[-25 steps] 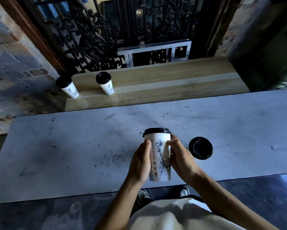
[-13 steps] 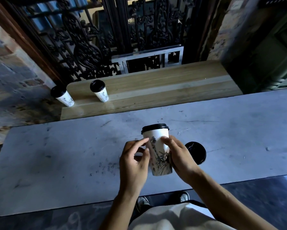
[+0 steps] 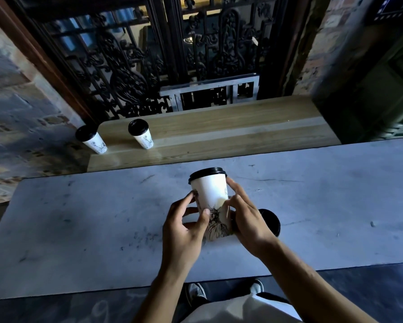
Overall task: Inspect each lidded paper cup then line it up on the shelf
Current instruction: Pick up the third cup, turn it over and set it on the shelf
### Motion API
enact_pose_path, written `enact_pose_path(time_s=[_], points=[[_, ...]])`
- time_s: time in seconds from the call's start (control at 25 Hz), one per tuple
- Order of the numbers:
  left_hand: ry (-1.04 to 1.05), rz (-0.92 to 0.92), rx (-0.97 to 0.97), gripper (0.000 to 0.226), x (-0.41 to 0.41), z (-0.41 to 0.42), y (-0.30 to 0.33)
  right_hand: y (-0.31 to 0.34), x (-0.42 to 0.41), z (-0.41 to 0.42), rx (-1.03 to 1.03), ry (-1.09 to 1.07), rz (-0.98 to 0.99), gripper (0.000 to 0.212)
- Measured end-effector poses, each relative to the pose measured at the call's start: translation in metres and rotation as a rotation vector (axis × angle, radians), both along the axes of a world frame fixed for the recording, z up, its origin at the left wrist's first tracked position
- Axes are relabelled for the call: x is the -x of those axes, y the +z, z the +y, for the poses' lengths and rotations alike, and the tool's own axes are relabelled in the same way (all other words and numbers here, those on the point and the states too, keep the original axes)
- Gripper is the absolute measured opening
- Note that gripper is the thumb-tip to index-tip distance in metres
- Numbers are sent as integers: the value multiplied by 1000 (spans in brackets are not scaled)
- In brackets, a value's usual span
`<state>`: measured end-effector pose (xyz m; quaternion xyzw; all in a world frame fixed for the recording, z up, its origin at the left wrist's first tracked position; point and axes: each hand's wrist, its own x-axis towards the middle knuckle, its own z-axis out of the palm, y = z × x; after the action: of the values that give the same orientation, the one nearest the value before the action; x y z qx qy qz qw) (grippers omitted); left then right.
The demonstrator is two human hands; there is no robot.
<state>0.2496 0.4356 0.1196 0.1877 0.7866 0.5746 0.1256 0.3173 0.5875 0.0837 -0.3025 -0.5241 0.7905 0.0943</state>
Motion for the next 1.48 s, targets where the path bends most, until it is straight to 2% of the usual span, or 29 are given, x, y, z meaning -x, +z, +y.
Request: enact_pose_path(time_s=[0.04,0.16,0.4,0.52,0.64,0.72,0.88,1.04,1.24,1.48], points=[[8,16,-1,46,0,1,1,4,1,2,-20,4,-11,36],[48,44,-13,37,-3,2,1,9,2,6,-9,17,-27,59],[102,74,-2,36,-8,-7,-1,4,4,2,-76,152,-6,49],[122,39,-40,32,-6,-13,-2,9,4,-4,-111,147,-25,50],[99,19,-43,49,-3,-18,2,15,4,-11,-90,113,-5,57],[84,10,-55,54,1,-22,2,21,7,-16,-63,95,23,53],[61,9,-26,44,13,-31,1,27,12,-25,-57,69,29,44],[62,14,-37,40,20,-38,5,30,17,-33,-79,51,32,52],[52,135,-7,41,29,-45,5,31,23,-39,-103,77,43,68],[88,81,-20,40,38,-47,8,42,34,-42,-172,122,64,56]])
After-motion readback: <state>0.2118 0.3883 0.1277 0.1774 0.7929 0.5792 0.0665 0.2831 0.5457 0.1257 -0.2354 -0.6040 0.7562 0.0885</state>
